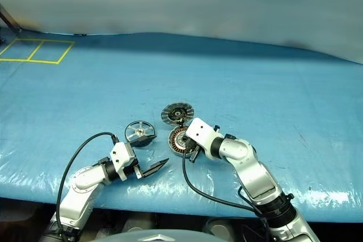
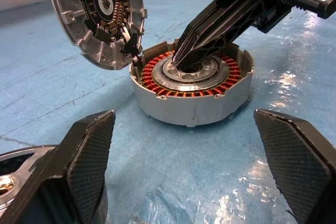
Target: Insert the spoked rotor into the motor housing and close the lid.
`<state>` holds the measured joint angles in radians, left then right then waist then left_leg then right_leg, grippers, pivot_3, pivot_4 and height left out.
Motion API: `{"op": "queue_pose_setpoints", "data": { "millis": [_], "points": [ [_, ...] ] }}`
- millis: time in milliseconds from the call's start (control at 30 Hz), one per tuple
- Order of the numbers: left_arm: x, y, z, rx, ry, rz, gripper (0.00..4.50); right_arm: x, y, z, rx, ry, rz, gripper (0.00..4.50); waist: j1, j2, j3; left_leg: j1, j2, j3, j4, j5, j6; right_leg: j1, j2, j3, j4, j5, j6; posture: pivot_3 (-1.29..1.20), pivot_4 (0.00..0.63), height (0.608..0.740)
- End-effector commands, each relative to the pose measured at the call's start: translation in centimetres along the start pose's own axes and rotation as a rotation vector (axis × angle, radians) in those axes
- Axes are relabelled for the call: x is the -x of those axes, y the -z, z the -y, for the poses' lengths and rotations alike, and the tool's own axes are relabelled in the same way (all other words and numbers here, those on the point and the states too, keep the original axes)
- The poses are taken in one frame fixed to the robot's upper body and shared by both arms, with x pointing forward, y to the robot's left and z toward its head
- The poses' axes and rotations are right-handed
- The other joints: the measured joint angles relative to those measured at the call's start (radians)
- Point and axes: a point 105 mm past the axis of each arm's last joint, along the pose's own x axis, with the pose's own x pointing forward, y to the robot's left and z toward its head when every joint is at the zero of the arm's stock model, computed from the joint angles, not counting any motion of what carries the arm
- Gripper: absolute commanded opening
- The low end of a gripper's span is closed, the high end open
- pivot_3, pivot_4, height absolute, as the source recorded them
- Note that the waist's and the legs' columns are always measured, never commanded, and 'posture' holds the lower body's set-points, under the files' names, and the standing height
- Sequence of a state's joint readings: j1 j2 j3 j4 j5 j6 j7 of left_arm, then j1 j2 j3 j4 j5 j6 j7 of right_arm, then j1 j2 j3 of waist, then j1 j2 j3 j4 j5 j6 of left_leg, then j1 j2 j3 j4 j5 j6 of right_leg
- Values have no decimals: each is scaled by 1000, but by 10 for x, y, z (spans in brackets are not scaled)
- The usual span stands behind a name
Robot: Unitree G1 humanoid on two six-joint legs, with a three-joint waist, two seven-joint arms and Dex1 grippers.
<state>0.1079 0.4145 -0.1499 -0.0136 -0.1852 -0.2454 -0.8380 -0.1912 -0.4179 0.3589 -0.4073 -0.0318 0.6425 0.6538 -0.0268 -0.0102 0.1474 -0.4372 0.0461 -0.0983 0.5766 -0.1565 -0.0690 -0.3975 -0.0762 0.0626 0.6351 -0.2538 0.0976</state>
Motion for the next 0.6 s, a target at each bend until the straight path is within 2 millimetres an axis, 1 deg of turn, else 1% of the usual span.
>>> {"op": "queue_pose_setpoints", "data": {
  "millis": [33,233,333,400,467,600],
  "points": [
    [-1,-5,1,-8,5,21,4500,7,-24,6,31,28,80,51,0,0,2,0,0,0,0,0,0,0,0,0,0,0,0,0,150,740],
    [5,-11,-3,19,13,12,4500,13,-37,5,4,19,147,51,-1,-2,6,0,0,0,2,0,0,0,0,0,0,0,1,0,150,740],
    [9,-21,-15,18,-8,-5,4500,17,-37,2,-32,-8,186,51,0,-2,7,0,0,0,2,0,0,0,0,0,1,0,1,0,150,740],
    [11,-33,-26,-8,-16,-17,4500,20,-34,0,-59,-30,208,51,1,-3,7,0,0,0,2,0,0,1,0,0,2,0,0,0,150,740],
    [13,-51,-38,-29,-15,-4,4500,22,-26,-1,-90,-44,215,51,2,-3,9,0,0,0,2,0,0,0,0,0,3,0,0,0,150,740],
    [14,-77,-53,-65,8,5,4500,20,-9,0,-117,-29,175,51,-4,-3,9,1,0,0,5,0,0,1,0,0,5,0,0,0,150,740]
  ]
}}
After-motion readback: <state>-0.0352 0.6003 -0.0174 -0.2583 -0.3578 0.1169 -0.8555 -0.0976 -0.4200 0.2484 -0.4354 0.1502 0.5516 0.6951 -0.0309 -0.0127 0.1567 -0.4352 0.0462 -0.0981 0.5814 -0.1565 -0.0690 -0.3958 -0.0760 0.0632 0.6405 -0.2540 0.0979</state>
